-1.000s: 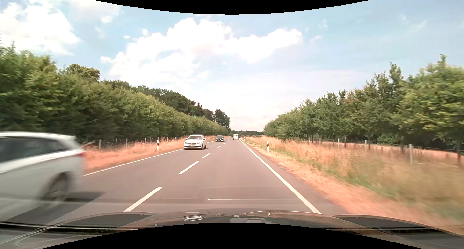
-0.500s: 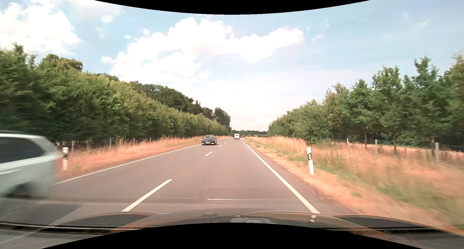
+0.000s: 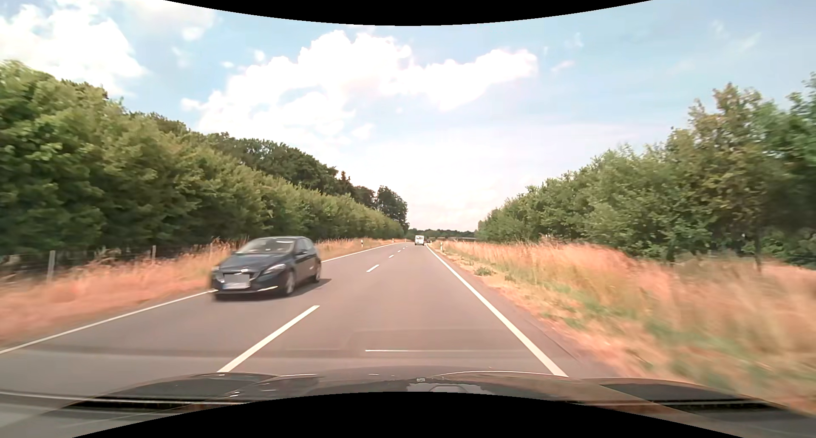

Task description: Follow the waypoints while adhering to traffic rules and regulations

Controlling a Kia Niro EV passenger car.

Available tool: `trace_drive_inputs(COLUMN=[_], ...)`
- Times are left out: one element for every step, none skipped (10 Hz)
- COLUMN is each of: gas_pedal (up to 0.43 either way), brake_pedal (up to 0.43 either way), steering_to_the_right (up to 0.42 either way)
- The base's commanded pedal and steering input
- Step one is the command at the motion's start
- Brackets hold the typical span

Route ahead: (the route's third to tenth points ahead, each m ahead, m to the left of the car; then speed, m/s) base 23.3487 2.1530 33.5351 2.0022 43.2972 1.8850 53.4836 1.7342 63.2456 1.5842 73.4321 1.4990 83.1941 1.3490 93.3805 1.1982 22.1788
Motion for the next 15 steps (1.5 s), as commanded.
trace_drive_inputs(gas_pedal=[0.248,0.248,0.248,0.248,0.248,0.248,0.248,0.248,0.248,0.248,0.248,0.248,0.24,0.24,0.24], brake_pedal=[0.0,0.0,0.0,0.0,0.0,0.0,0.0,0.0,0.0,0.0,0.0,0.0,0.0,0.0,0.0], steering_to_the_right=[-0.003,-0.003,-0.002,-0.001,0.0,0.0,0.0,0.0,0.0,0.0,0.0,0.001,0.003,0.003,0.003])
